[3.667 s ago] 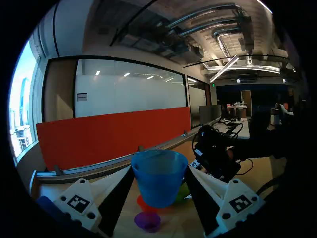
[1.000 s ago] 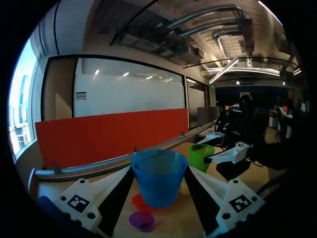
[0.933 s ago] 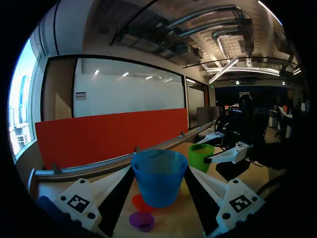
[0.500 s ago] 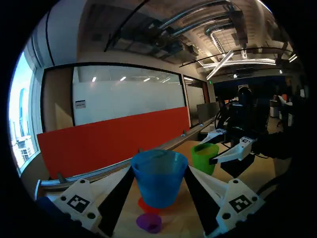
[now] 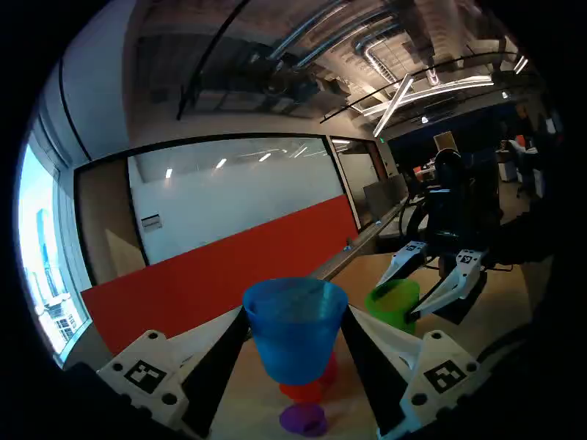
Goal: Pour water
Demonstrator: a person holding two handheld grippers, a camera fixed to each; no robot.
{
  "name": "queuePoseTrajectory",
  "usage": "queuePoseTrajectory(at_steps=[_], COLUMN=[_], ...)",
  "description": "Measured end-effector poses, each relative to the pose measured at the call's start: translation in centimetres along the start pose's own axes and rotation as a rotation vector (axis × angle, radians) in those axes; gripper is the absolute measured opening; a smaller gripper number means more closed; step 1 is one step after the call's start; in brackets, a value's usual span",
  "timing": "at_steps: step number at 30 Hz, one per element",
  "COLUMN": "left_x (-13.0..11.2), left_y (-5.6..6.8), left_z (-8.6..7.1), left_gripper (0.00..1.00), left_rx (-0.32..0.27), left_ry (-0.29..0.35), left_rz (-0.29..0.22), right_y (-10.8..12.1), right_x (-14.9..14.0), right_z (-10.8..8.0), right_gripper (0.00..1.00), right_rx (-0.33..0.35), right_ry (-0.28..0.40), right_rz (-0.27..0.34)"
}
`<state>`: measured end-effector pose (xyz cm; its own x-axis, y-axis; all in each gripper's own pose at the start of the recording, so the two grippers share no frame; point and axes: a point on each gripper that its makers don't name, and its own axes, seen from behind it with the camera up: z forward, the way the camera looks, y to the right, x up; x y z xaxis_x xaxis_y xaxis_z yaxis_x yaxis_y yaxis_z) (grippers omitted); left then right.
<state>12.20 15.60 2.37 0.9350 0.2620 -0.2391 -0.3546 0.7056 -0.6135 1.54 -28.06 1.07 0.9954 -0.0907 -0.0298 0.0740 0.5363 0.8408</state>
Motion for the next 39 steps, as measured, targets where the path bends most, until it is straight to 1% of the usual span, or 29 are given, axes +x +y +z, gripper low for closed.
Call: queuePoseTrajectory(at_steps=[5,13,23,32,39], left_x=[0.5,1.2,2.6,3.4,3.6], left_y=[-0.2,0.1,0.0,0.4,1.0], left_z=[0.1,0.2,0.5,0.6,0.6], left_gripper=[0.85,0.85,0.85,0.85,0.85], left_rx=[0.011,0.019,0.034,0.033,0.027], left_ry=[-0.004,0.002,0.013,0.017,0.018], left_rz=[0.067,0.156,0.293,0.38,0.464], right_y=[-0.5,-1.4,-2.4,-3.1,-3.3], right_x=[-0.8,-1.2,-1.5,-1.7,-2.0], right_z=[0.1,0.4,0.6,0.9,1.1], right_gripper=[0.92,0.92,0.92,0.92,0.92], right_rx=[0.01,0.033,0.058,0.076,0.085], right_ry=[-0.01,-0.017,-0.019,-0.018,-0.017], right_rz=[0.01,0.019,0.022,0.028,0.032])
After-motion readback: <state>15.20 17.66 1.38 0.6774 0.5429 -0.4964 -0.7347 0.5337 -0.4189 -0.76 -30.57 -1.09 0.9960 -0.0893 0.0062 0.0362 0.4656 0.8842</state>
